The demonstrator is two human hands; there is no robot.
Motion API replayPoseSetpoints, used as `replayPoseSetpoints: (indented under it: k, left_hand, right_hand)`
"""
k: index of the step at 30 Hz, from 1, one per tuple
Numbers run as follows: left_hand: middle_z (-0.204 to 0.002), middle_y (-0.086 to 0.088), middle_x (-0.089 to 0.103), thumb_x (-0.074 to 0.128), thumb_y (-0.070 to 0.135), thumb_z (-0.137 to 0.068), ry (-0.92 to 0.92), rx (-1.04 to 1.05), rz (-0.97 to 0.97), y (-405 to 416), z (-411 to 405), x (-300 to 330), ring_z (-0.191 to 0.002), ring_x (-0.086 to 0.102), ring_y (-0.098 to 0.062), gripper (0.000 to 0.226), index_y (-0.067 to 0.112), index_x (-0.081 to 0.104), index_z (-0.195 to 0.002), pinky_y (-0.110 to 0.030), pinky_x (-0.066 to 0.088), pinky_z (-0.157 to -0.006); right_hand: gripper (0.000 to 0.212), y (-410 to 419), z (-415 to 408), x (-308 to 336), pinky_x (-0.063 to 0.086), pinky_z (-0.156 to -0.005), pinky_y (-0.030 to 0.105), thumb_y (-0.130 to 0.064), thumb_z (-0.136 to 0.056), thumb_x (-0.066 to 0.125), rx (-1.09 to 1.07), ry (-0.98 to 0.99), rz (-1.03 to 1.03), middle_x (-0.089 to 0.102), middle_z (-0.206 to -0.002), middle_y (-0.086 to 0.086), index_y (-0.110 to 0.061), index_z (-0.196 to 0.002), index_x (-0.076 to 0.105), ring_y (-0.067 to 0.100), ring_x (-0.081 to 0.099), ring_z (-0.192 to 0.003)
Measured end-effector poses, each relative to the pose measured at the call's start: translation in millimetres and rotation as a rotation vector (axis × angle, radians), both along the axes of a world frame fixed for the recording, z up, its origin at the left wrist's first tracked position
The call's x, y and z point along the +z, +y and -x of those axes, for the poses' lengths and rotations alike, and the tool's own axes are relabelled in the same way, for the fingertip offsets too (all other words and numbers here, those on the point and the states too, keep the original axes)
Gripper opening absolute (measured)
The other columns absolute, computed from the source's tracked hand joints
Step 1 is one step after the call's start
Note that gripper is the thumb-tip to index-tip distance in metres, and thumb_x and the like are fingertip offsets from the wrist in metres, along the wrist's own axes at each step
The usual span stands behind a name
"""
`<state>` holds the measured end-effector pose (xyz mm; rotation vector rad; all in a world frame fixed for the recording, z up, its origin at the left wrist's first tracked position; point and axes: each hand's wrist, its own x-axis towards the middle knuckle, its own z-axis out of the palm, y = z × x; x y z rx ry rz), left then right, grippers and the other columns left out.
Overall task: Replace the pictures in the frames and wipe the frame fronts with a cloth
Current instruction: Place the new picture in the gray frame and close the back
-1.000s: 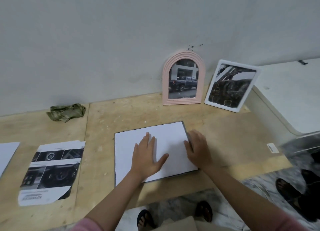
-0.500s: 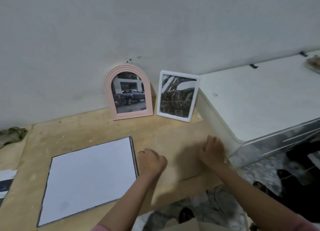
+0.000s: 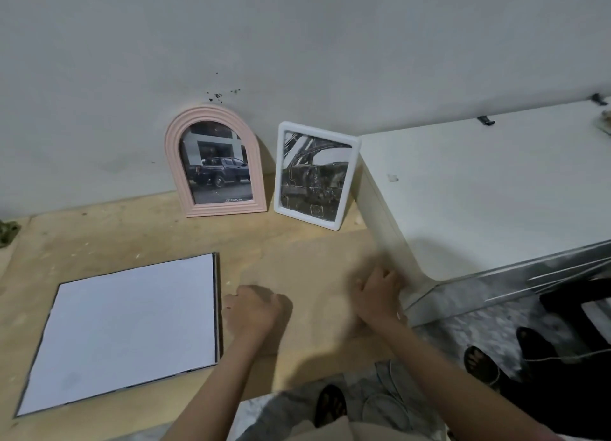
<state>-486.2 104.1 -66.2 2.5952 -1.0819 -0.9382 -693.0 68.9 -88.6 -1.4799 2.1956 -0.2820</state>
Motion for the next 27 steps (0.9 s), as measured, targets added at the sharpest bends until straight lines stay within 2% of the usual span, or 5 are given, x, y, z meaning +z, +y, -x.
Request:
replayPoseSetpoints:
  k: [3,6,12,17,27]
  left_hand:
    - [-0.116,-0.025,0.057,0.061,0.05,-0.064,0.146,0.144,0.065,-5,-8,-1,-0.106,0.053,-0.04,0.05,0.009,0.058,-0.093,-0.037,0.047,-0.086]
    - [-0.118,-0.022,0.053,0.056,0.025,-0.077,0.155,0.228,0.083,-5,-14,3,-0.108,0.048,-0.04,0.02,0.014,0.061,-0.092,-0.033,0.04,-0.082]
    - [-0.119,-0.015,0.055,0.058,0.013,-0.079,0.124,0.293,0.246,3,-35,9,-0.106,0.054,-0.036,0.037,0.008,0.058,-0.116,-0.032,0.04,-0.079]
    - [-0.112,-0.016,0.059,0.051,0.014,-0.08,0.077,0.313,0.326,13,-67,15,-0.103,0.054,-0.037,0.031,0.012,0.062,-0.11,-0.036,0.044,-0.077]
    - [-0.114,-0.02,0.054,0.05,0.015,-0.085,-0.093,0.283,0.331,64,-205,21,-0.107,0.047,-0.042,0.03,0.008,0.066,-0.109,-0.035,0.037,-0.072]
  right_hand:
    - [0.036,1,-4,2,0.032,-0.096,0.04,-0.022,-0.09,0.05,-0.039,-0.004,-0.002,0.041,-0.121,0.025,0.002,-0.117,0.044,0.038,0.04,-0.111]
    - [0.037,3,-6,5,0.031,-0.099,0.041,-0.023,-0.09,0.05,-0.062,0.012,-0.01,0.042,-0.123,0.025,0.0,-0.118,0.045,0.039,0.04,-0.113]
    - [0.04,8,-21,25,0.031,-0.094,0.039,-0.021,-0.086,0.052,-0.071,-0.016,0.07,0.04,-0.126,0.024,-0.001,-0.12,0.044,0.038,0.038,-0.114]
    - [0.06,16,-50,48,0.029,-0.102,0.041,-0.018,-0.084,0.053,-0.012,-0.078,0.103,0.033,-0.132,0.02,-0.006,-0.139,0.031,0.037,0.031,-0.122]
    - [0.061,51,-195,49,0.033,-0.103,0.04,-0.027,-0.082,0.058,0.182,-0.07,0.055,0.033,-0.132,0.023,-0.006,-0.135,0.037,0.04,0.035,-0.117]
